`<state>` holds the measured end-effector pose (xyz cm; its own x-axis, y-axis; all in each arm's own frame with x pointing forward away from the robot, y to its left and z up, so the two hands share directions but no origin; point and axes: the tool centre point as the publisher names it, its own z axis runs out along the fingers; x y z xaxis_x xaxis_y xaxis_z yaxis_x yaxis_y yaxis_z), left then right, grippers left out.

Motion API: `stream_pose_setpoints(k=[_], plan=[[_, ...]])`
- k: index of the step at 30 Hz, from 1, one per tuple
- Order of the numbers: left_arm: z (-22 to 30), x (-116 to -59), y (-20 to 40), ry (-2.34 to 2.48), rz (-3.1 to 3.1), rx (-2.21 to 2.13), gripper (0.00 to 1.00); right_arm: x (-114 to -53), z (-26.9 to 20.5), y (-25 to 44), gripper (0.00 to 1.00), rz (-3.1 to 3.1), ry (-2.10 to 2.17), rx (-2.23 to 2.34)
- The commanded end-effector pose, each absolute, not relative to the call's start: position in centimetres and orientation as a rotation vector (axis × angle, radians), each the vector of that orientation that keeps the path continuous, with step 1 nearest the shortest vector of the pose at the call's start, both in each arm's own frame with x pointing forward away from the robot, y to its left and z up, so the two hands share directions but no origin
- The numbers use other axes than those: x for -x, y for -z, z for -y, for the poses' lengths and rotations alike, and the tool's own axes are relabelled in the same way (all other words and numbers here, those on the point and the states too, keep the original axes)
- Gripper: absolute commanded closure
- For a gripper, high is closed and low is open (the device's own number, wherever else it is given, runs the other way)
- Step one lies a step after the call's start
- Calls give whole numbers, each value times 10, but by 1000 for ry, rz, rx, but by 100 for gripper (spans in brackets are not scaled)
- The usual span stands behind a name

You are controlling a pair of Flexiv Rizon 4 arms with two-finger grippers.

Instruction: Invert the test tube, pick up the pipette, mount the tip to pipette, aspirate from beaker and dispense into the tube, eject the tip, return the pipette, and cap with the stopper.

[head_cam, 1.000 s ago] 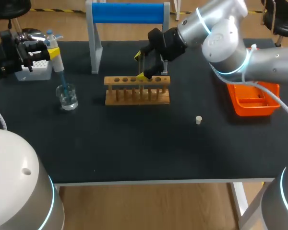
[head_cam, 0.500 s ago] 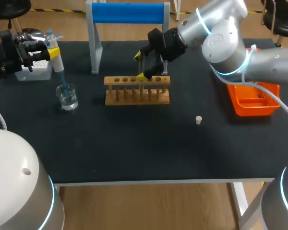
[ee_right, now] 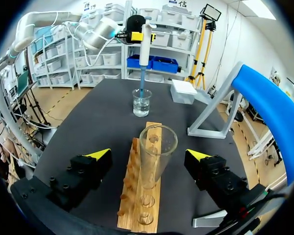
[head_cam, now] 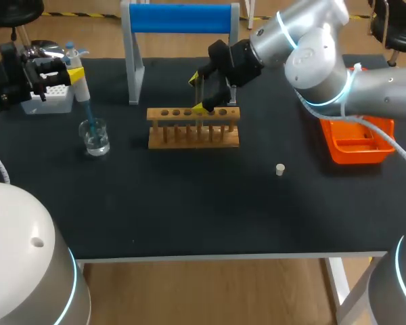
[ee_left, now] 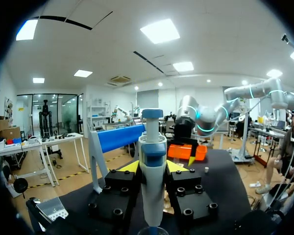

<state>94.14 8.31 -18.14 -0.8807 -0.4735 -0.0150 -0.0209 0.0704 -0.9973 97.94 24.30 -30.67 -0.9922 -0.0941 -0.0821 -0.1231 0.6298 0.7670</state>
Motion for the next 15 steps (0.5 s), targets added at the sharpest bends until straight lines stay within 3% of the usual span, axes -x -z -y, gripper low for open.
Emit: stream_pose_setpoints(k=[1,15], plan=[[-83,-935,172,1852,-2009,493,100,-979,-243,306,0,-2806,-1320,186],[-75,-928,135,1797,-2003,442,100,-979,-243,306,0,-2806,-1320,186]])
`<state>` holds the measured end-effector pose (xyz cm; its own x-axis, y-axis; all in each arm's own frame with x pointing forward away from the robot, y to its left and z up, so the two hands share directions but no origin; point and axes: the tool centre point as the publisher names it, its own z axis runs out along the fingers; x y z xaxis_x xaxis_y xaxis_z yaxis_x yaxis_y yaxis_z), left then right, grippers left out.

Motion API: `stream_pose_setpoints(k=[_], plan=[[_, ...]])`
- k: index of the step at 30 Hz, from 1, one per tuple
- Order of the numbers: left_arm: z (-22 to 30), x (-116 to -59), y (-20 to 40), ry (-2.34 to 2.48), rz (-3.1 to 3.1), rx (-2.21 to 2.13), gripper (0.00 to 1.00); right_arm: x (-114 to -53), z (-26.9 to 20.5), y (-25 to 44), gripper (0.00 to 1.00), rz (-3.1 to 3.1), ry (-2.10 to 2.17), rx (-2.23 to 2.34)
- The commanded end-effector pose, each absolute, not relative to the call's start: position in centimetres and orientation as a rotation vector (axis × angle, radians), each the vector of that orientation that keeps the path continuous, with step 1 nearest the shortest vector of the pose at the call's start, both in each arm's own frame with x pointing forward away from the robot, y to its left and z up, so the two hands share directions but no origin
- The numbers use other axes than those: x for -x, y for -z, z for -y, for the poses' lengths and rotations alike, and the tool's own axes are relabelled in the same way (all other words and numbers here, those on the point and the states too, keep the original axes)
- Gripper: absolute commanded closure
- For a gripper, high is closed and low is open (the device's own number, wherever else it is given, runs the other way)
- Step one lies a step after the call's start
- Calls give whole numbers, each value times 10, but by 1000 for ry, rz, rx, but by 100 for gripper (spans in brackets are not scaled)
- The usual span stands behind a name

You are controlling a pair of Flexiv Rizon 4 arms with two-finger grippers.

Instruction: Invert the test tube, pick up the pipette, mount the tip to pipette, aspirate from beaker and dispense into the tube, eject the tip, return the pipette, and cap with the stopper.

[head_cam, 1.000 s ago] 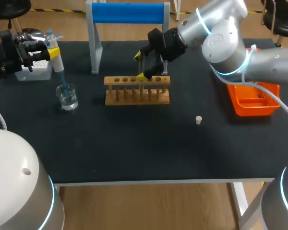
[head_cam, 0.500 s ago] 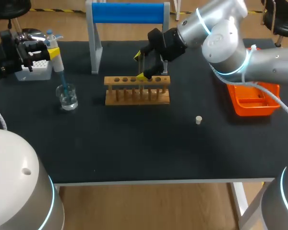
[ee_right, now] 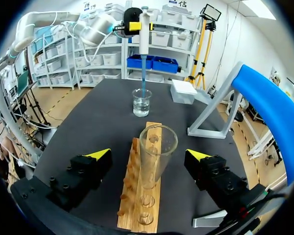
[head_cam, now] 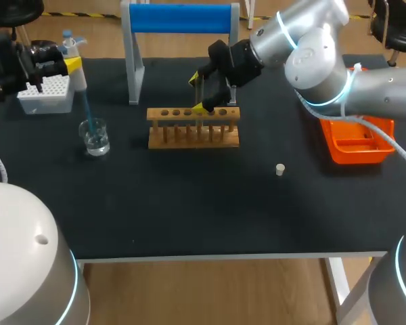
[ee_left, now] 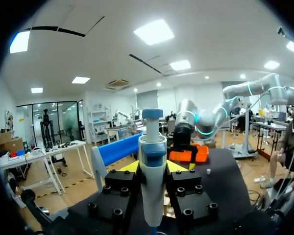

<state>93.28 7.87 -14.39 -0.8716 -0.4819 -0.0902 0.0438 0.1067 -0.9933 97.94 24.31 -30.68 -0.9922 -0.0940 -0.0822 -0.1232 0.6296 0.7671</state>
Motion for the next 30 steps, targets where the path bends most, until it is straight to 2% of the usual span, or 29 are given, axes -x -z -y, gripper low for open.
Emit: stream_pose_setpoints(k=[1,16,30], plan=[[-74,-928,132,1794,-2003,440,100,-979,-243,306,0,-2806,-1320,186],[-50,-928,89,1774,-2058,420,100,-979,-243,306,0,-2806,-1320,186],[12,-921,27,1840,-2158,345,100,-979,-243,306,0,-2806,-1320,186]])
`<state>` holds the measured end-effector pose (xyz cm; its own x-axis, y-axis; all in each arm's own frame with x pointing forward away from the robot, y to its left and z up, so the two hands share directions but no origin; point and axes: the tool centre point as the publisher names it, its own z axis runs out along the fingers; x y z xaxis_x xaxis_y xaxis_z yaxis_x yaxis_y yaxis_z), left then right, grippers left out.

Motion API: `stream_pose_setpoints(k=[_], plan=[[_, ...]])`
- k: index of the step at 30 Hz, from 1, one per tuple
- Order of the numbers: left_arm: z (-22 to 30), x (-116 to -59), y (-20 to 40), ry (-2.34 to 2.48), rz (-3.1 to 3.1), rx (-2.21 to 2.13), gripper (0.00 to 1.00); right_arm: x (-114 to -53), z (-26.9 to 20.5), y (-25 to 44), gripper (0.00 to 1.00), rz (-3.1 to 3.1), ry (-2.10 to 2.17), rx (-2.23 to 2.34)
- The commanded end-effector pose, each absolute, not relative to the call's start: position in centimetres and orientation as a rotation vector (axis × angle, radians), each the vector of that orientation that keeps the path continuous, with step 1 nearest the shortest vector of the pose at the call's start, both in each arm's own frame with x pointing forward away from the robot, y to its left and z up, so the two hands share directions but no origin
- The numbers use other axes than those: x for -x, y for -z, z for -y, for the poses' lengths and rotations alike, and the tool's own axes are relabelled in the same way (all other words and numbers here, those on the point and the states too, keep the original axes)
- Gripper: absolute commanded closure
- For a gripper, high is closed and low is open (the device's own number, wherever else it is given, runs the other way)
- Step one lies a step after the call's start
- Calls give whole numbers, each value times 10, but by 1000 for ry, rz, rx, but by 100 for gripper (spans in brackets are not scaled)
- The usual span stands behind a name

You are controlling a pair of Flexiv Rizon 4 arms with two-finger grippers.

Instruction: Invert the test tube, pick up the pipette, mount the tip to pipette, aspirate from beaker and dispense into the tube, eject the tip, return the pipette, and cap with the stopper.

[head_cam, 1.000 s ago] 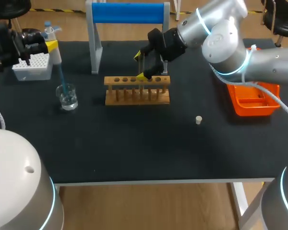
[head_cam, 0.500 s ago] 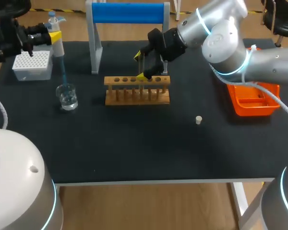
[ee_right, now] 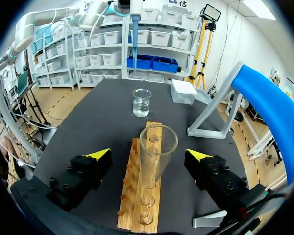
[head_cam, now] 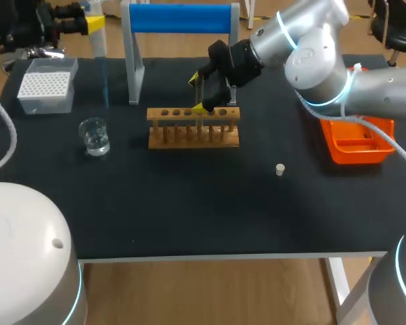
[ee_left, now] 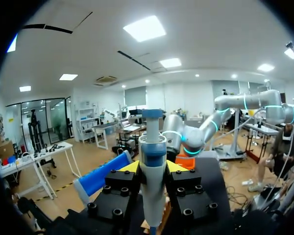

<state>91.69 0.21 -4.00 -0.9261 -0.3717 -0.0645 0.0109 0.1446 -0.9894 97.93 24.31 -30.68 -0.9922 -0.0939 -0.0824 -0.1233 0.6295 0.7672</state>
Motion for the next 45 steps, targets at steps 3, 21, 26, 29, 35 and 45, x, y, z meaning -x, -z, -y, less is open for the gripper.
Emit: stream_pose_setpoints(k=[3,21,26,29,35,45], plan=[[28,-922,18,1871,-2170,325,100,-979,-243,306,0,-2806,-1320,186],[111,-951,-23,1987,-2217,227,100,-979,-243,306,0,-2806,-1320,186],[130,-957,-27,2025,-2220,214,100,-979,-243,306,0,-2806,-1320,186],[139,-960,-29,2048,-2217,203,100,-979,-243,306,0,-2806,-1320,186],[158,-964,-32,2066,-2227,194,100,-979,-243,306,0,-2806,-1320,186],[181,-967,-31,2102,-2241,157,100,-979,-243,306,0,-2806,-1320,186]])
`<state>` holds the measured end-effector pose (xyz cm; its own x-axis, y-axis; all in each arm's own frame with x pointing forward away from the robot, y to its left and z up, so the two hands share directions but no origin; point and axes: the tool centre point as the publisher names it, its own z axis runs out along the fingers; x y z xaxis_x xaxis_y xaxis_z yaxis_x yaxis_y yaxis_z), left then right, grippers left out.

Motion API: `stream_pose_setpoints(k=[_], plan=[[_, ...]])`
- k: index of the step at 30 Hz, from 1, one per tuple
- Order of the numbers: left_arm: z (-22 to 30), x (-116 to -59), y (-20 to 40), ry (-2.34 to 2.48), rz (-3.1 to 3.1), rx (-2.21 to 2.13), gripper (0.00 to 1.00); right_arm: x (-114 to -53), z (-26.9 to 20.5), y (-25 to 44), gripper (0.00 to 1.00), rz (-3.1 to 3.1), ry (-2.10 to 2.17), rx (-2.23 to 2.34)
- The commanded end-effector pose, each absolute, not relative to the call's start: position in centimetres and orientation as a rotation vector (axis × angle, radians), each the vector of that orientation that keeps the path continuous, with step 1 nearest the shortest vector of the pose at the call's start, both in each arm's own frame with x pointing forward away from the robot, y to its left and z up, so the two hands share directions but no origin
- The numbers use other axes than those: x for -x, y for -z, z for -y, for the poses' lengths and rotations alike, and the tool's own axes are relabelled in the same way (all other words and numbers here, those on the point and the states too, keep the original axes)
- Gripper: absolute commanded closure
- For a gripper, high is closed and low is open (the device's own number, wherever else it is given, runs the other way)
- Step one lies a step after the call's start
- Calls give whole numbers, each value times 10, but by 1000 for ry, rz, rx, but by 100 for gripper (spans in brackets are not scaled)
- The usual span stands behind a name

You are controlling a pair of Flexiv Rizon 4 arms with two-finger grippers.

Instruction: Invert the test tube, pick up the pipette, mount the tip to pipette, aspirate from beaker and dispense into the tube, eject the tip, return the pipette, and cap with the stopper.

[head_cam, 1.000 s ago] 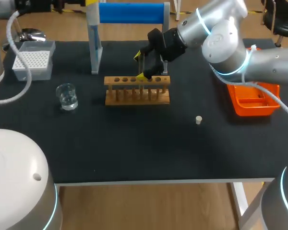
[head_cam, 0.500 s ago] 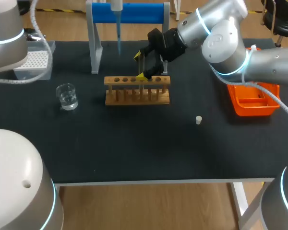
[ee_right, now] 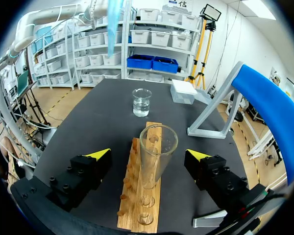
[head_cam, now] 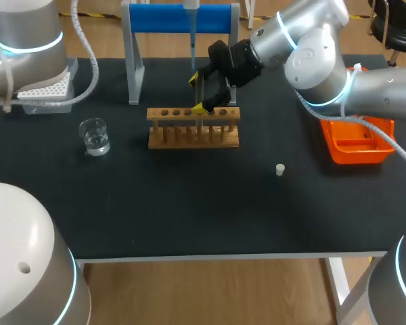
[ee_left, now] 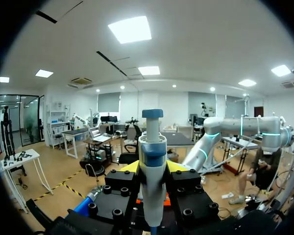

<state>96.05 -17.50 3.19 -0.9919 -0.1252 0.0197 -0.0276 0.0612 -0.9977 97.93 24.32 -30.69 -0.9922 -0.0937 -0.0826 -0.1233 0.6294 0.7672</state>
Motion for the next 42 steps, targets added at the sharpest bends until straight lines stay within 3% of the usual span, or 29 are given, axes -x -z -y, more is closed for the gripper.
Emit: stream_pose_setpoints(k=[1,42], plan=[[183,-967,-30,2107,-2242,155,100,-979,-243,306,0,-2806,-1320,186],[182,-975,-23,2126,-2218,151,100,-979,-243,306,0,-2806,-1320,186]])
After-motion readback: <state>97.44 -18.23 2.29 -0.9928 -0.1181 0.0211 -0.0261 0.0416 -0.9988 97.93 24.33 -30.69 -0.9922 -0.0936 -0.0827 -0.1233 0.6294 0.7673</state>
